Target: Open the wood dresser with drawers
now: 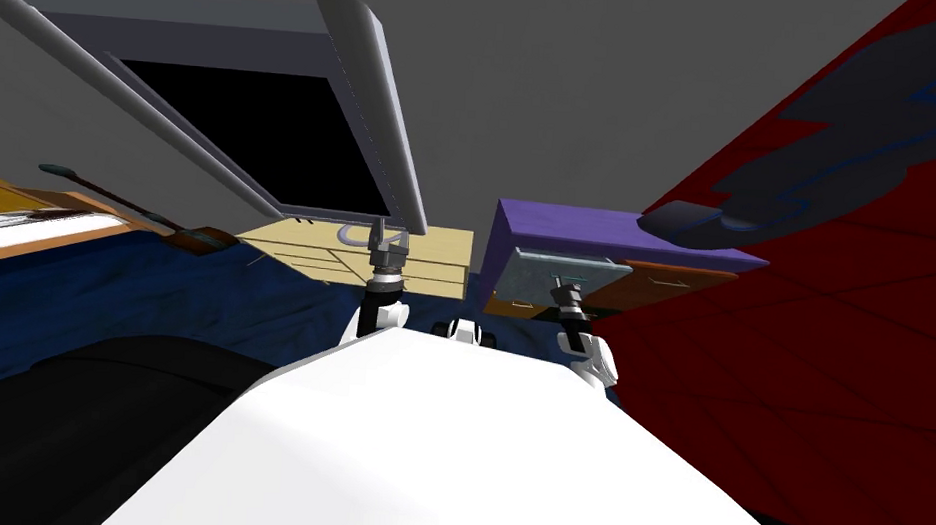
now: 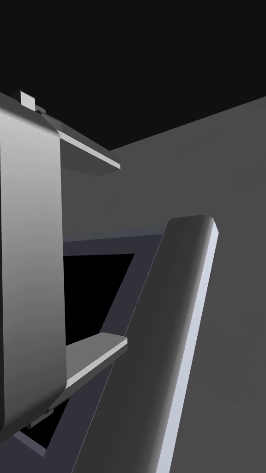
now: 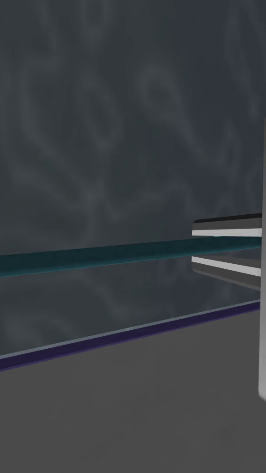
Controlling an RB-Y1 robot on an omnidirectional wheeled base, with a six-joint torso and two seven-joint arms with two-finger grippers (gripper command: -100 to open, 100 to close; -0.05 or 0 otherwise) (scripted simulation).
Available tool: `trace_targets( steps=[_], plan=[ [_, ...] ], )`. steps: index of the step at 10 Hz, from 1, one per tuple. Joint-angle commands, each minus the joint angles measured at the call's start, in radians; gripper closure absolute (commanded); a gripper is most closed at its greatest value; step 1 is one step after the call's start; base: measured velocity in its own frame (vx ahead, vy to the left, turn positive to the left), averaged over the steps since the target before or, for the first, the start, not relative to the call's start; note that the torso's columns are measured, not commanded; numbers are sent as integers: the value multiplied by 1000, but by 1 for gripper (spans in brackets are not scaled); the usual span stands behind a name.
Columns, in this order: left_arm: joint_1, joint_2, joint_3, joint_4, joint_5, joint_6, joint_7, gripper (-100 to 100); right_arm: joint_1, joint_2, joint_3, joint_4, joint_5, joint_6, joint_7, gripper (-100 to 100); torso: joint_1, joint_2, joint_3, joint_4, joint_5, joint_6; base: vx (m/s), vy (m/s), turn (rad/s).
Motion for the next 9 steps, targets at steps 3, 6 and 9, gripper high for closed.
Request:
trace_targets(
  steps=[3, 6, 9],
  plan=[
    [0, 0, 0, 0, 0, 0, 0, 0, 28, -23, -60, -13, 61, -111, -112, 100, -1, 1, 1, 0, 0, 0, -9, 61, -143],
    [0, 0, 0, 0, 0, 0, 0, 0, -38, 22, 13, 41, 101, -90, -90, 100, -2, -3, -1, -5, -4, -4, -49, -25, -221],
    [0, 0, 0, 0, 0, 0, 0, 0, -166, 79, 97, 112, 165, -78, -72, 100, -7, -8, -4, -8, -7, -3, -139, -92, -386]
  ],
)
